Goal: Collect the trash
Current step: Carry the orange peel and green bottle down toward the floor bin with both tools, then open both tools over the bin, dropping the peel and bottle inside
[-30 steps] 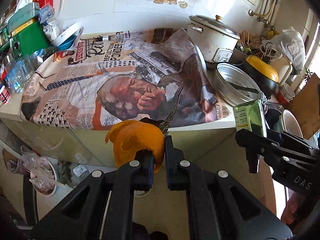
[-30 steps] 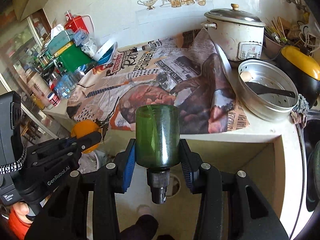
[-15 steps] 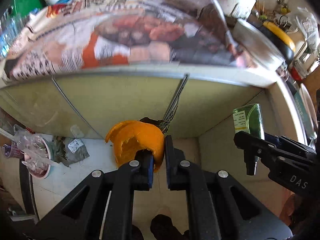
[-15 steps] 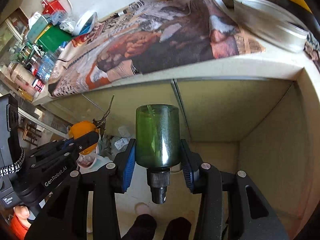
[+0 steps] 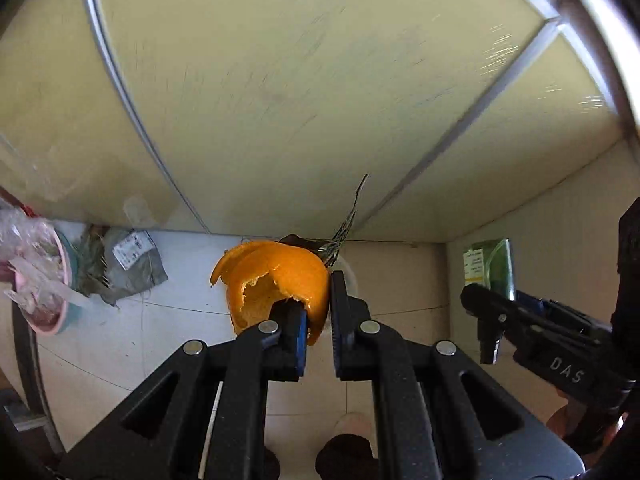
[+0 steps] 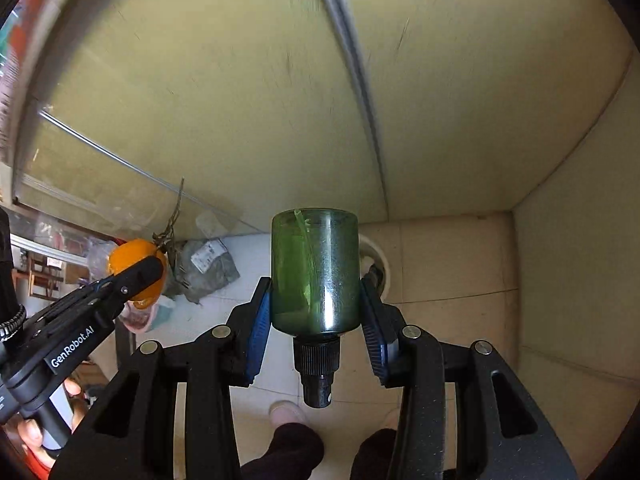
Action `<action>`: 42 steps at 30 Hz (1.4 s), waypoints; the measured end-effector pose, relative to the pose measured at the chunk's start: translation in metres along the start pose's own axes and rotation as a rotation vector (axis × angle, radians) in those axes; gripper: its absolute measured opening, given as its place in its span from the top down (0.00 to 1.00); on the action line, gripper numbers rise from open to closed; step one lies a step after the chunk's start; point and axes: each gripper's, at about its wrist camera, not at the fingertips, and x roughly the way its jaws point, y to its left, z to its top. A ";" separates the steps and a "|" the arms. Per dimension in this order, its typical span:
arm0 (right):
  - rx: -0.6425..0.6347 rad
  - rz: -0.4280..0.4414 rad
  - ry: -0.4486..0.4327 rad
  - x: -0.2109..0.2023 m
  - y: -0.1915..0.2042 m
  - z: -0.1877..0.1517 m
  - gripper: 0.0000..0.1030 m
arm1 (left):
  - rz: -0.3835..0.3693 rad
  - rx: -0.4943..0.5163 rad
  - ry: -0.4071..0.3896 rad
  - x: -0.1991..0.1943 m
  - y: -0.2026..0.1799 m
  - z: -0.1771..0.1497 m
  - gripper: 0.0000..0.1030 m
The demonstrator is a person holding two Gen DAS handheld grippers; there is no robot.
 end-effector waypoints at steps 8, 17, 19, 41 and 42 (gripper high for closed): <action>-0.044 -0.012 0.041 0.100 -0.001 -0.003 0.62 | -0.022 -0.051 0.026 0.084 0.042 -0.017 0.92; -0.053 0.015 0.080 0.147 -0.017 -0.003 0.59 | -0.060 -0.067 0.072 0.147 0.054 -0.032 0.92; -0.041 0.013 0.075 0.146 -0.024 -0.005 0.58 | -0.079 -0.071 0.093 0.160 0.052 -0.035 0.92; 0.012 -0.040 0.004 0.039 -0.035 0.010 0.58 | -0.041 0.090 0.126 0.091 -0.009 -0.022 0.71; 0.011 -0.048 0.003 0.033 -0.025 0.009 0.58 | -0.040 0.096 0.118 0.077 -0.010 -0.019 0.71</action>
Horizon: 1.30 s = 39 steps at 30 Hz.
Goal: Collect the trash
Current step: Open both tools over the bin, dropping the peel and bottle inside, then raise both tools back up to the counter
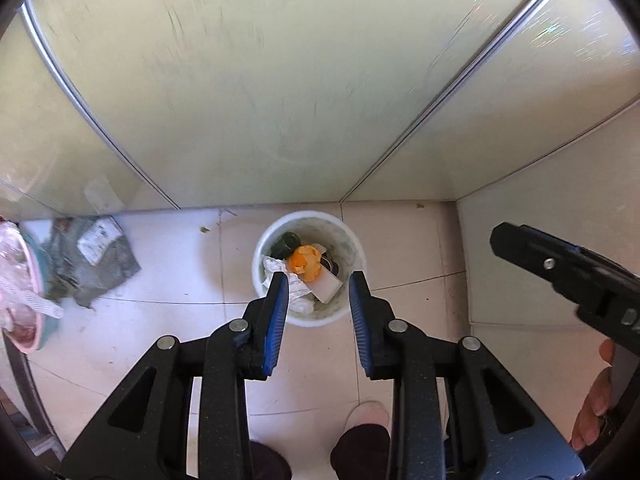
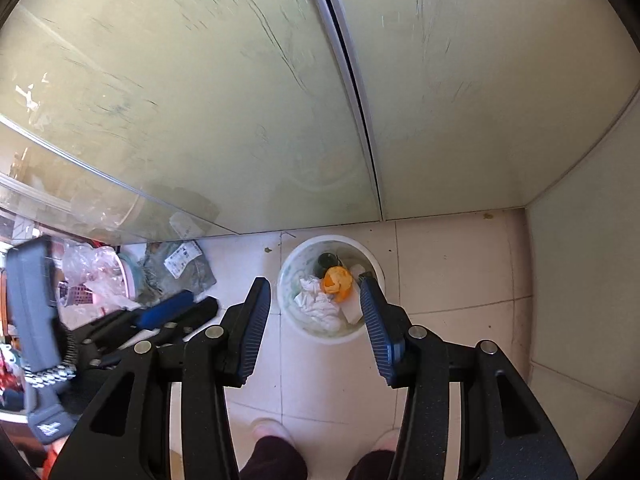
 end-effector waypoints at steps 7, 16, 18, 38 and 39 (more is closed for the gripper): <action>-0.016 -0.005 -0.042 -0.093 0.038 0.004 0.58 | 0.013 0.016 -0.077 -0.126 -0.022 0.011 0.71; -0.066 -0.008 -0.188 -0.262 0.083 0.009 0.58 | 0.015 0.068 -0.268 -0.321 -0.066 0.024 0.64; -0.088 -0.010 -0.245 -0.304 0.091 0.010 0.58 | 0.012 0.080 -0.322 -0.362 -0.077 0.025 0.61; -0.298 -0.008 -0.769 -0.550 0.147 0.016 0.18 | 0.115 0.083 -0.858 -0.624 -0.156 0.016 0.12; -0.305 -0.002 -0.771 -0.552 0.150 0.020 0.17 | 0.119 0.083 -0.861 -0.626 -0.154 0.019 0.12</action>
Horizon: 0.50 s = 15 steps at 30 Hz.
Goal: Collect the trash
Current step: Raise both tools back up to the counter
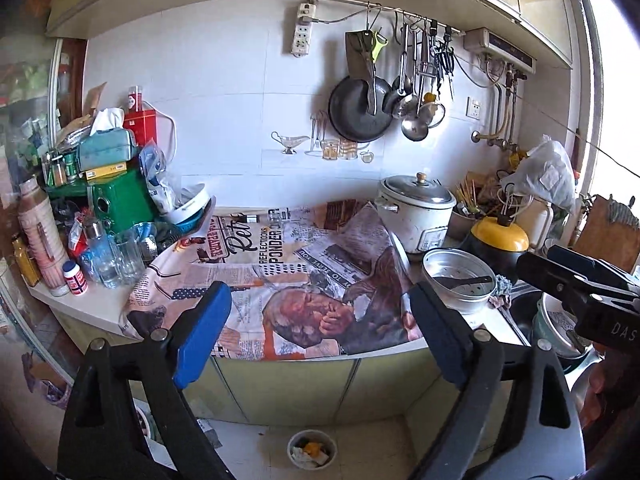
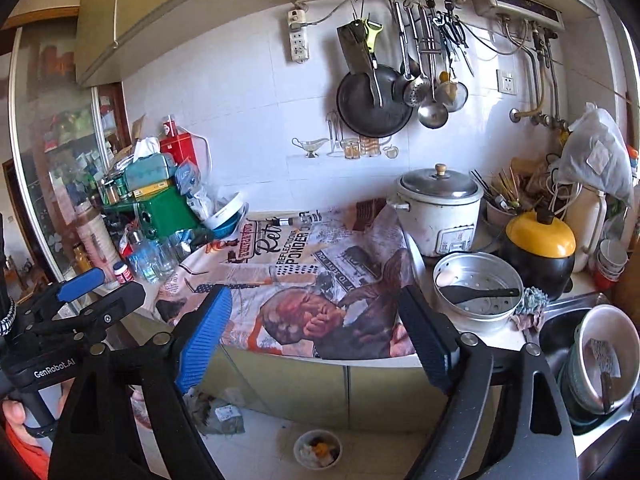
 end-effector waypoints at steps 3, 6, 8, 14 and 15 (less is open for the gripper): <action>-0.028 0.003 -0.017 0.008 0.006 0.012 0.10 | 0.007 -0.013 -0.009 0.008 0.009 0.010 0.08; -0.058 -0.013 -0.035 0.016 0.011 0.020 0.08 | 0.009 -0.031 -0.023 0.022 0.021 0.018 0.07; -0.063 -0.014 -0.044 0.029 0.014 0.026 0.07 | 0.012 -0.038 -0.029 0.037 0.031 0.026 0.06; -0.034 -0.055 -0.044 0.087 0.024 0.049 0.07 | -0.018 -0.025 -0.033 0.098 0.071 0.060 0.06; -0.032 -0.060 -0.043 0.097 0.026 0.053 0.07 | -0.021 -0.025 -0.033 0.109 0.079 0.068 0.06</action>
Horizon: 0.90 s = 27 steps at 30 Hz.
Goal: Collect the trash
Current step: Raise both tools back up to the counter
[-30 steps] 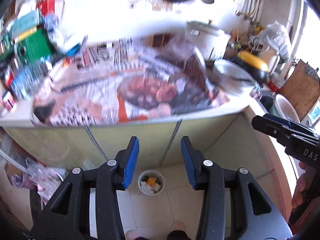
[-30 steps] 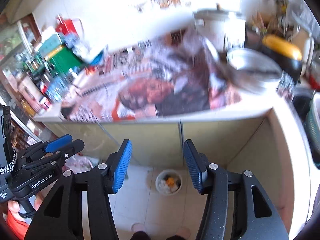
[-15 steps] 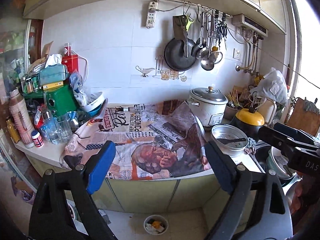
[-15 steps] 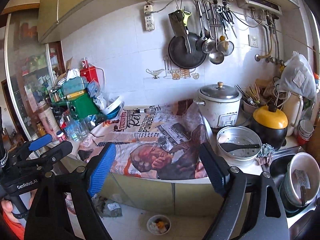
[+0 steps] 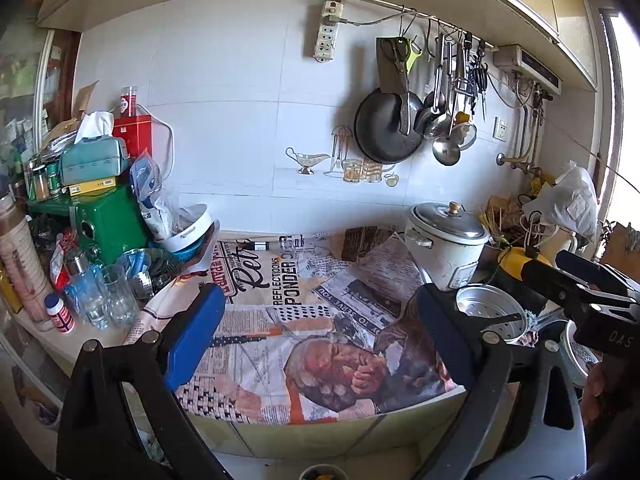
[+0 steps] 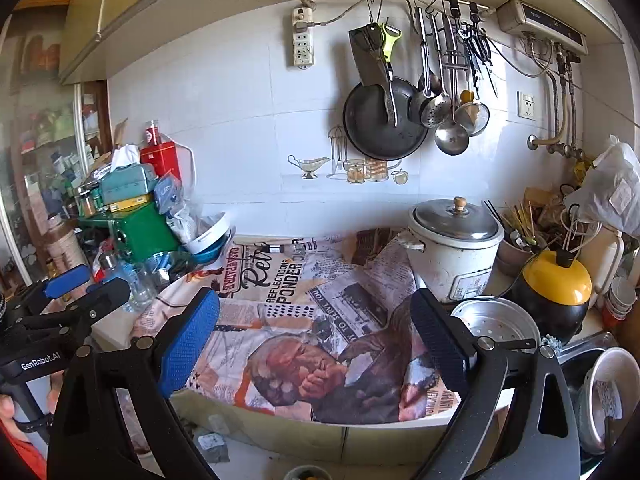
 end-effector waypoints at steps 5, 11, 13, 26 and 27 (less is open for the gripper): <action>0.016 -0.022 0.020 0.053 0.017 0.027 0.08 | -0.051 0.012 0.018 0.049 0.033 0.031 0.06; 0.052 -0.045 0.028 0.100 0.028 0.043 0.08 | -0.075 0.034 0.033 0.100 0.064 0.050 0.06; 0.062 -0.045 0.062 0.118 0.029 0.046 0.08 | -0.080 0.020 0.052 0.115 0.071 0.053 0.06; 0.014 0.035 0.127 0.224 0.008 0.071 0.08 | 0.010 0.016 0.104 0.211 0.069 0.067 0.06; 0.003 0.049 0.135 0.234 0.005 0.073 0.08 | 0.024 0.004 0.108 0.220 0.067 0.069 0.06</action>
